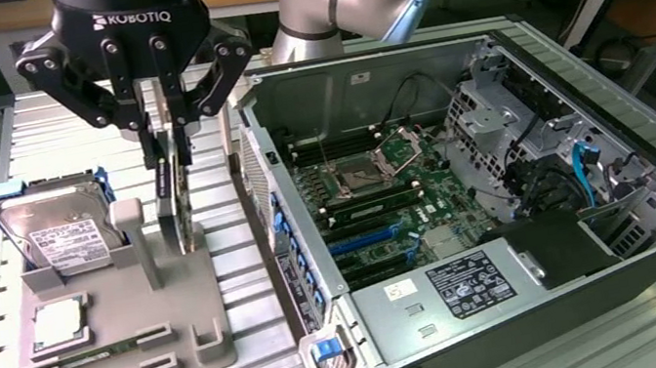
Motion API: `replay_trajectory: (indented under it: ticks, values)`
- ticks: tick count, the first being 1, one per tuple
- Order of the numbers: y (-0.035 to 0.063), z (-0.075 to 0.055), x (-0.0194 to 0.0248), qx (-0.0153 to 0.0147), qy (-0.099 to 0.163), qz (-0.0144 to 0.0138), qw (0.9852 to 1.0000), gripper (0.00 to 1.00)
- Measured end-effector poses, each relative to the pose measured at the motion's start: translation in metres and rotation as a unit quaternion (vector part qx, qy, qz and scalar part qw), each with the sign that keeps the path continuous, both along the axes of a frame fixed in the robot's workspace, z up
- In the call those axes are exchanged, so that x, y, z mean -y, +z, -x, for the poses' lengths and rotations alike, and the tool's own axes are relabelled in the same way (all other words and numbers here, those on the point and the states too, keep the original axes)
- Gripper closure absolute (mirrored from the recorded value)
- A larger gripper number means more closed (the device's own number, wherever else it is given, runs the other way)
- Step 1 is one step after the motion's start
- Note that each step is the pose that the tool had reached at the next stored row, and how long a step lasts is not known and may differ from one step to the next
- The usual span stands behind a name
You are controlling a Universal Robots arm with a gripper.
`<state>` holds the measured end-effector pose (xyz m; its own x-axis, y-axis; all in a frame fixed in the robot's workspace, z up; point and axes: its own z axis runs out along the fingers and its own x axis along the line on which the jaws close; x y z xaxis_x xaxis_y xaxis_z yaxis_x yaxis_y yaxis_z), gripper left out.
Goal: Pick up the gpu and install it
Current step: 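Pick up the gpu and move the gpu toward the slot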
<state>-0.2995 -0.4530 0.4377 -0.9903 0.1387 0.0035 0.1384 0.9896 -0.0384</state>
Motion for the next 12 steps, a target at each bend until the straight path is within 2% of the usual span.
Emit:
replay_trajectory:
  ticks: [12]
  values:
    - [0.0, -0.013, 0.0, 0.0, 0.0, 0.0, 1.0, 0.73]
